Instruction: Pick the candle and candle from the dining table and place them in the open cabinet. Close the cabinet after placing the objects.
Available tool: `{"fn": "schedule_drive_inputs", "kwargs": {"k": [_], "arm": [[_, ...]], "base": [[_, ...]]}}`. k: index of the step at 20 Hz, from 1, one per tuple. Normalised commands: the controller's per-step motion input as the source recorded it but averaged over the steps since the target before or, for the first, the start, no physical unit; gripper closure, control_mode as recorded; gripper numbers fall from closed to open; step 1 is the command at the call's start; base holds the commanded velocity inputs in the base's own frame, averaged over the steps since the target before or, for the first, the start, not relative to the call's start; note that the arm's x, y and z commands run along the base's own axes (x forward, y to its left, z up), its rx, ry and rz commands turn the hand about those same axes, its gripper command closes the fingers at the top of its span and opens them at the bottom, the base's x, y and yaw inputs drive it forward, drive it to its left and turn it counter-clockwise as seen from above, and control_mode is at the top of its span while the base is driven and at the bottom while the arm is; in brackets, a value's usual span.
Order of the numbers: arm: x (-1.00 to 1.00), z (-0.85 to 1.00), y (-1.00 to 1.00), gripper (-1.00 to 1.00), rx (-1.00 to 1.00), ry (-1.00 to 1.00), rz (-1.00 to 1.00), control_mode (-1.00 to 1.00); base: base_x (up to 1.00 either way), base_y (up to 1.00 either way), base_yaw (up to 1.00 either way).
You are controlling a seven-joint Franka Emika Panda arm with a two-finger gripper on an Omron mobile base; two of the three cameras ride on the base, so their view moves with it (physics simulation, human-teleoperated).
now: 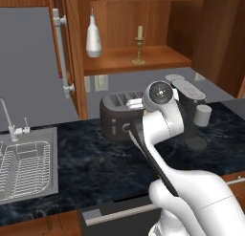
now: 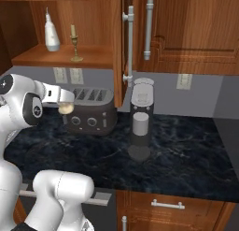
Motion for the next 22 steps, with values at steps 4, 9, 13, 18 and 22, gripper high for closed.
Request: {"fn": "schedule_drive_inputs", "kwargs": {"k": [4,9,13,18,22], "arm": [[0.00,0.00,0.00,1.00,0.00,0.00,0.00,1.00],[0.00,0.00,0.00,1.00,0.00,0.00,0.00,1.00],[0.00,0.00,0.00,1.00,0.00,0.00,0.00,1.00],[-0.04,0.08,0.01,1.00,0.00,0.00,0.04,-1.00],[-0.19,0.25,0.00,1.00,0.00,-0.02,0.10,-1.00]], "base": [[0.54,0.00,-0.01],[0.00,0.00,0.00],[0.00,0.00,0.00],[-0.01,0.00,0.02],[0.00,0.00,0.00]]}}
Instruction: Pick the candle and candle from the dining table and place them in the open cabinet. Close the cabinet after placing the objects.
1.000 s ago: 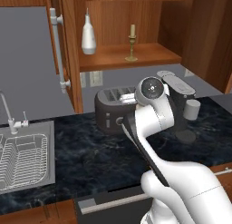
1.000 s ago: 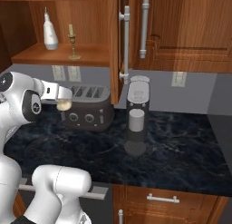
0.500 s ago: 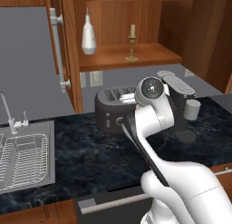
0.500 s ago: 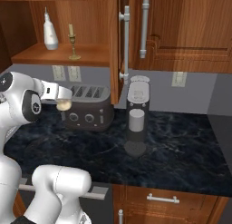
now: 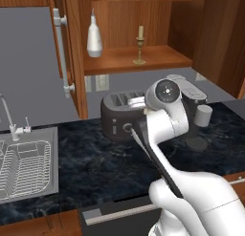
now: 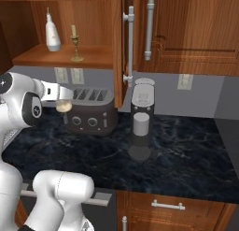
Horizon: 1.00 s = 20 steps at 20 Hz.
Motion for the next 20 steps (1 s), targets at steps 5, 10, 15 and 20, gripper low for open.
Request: {"fn": "schedule_drive_inputs", "kwargs": {"k": [5,10,15,20], "arm": [[-0.12,0.33,0.00,1.00,0.00,0.00,0.13,-1.00],[-0.12,0.39,0.09,1.00,0.00,-0.02,0.13,-1.00],[-0.15,0.41,0.22,1.00,0.00,0.00,0.11,-1.00],[-0.09,0.46,0.37,1.00,0.00,0.00,0.06,-1.00]], "base": [[0.00,0.00,0.00],[0.00,0.00,0.00],[0.00,0.00,0.00],[0.00,0.00,0.00]]}}
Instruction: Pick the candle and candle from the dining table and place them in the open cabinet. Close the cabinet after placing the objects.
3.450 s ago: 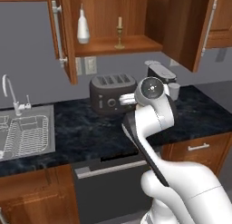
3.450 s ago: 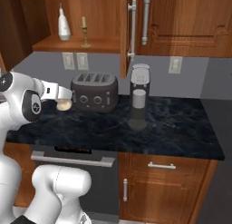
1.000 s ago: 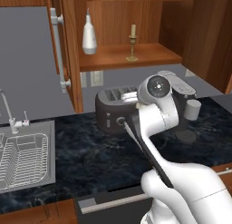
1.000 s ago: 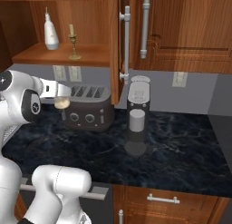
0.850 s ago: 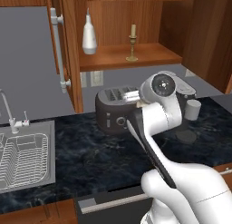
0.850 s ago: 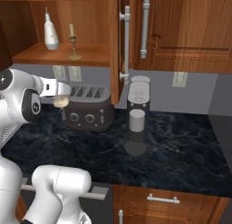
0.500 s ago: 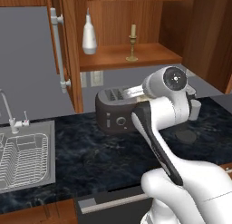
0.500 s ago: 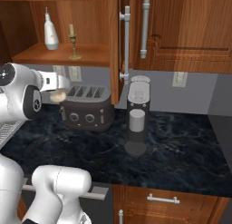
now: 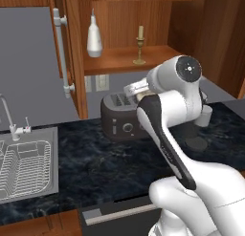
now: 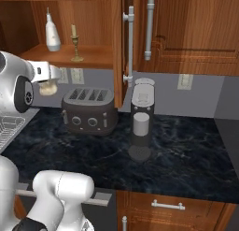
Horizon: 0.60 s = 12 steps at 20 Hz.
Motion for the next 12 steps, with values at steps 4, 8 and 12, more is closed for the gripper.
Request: {"fn": "schedule_drive_inputs", "kwargs": {"k": [4,8,12], "arm": [[-0.14,0.47,0.36,1.00,0.00,-0.02,0.04,-1.00],[-0.16,0.38,0.23,1.00,-0.03,-0.06,0.01,-1.00],[-0.05,0.22,0.07,1.00,-0.03,-0.10,0.00,-1.00]], "base": [[0.00,0.00,0.00],[0.00,0.00,0.00],[0.00,0.00,0.00]]}}
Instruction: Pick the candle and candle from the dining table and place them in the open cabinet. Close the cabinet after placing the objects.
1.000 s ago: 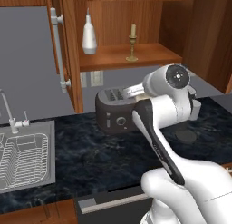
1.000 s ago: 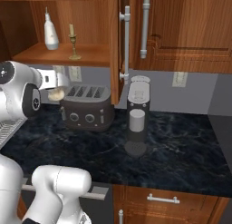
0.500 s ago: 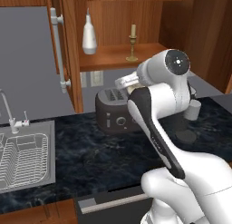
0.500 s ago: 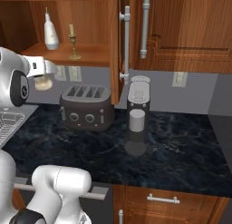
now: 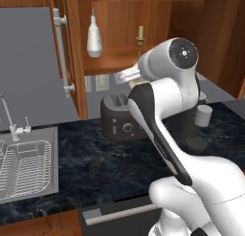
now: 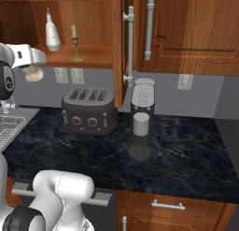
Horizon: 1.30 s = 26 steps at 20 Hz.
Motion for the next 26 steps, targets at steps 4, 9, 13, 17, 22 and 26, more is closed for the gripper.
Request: {"fn": "schedule_drive_inputs", "kwargs": {"k": [4,9,13,17,22,26], "arm": [[0.00,0.08,-0.02,1.00,-0.02,-0.15,0.03,-1.00],[0.02,0.05,-0.05,1.00,0.00,-0.13,0.07,-1.00],[0.22,0.15,0.00,1.00,0.00,-0.01,0.08,-1.00],[0.26,0.29,0.00,1.00,0.01,0.00,0.13,-1.00],[0.29,0.35,0.00,1.00,0.00,0.02,0.12,-1.00],[0.25,0.14,0.00,1.00,0.00,0.02,0.06,-1.00]], "base": [[0.00,0.00,0.00],[0.00,0.00,0.00],[0.00,0.00,0.00],[0.00,0.00,0.00],[0.00,0.00,0.00],[0.00,0.00,0.00]]}}
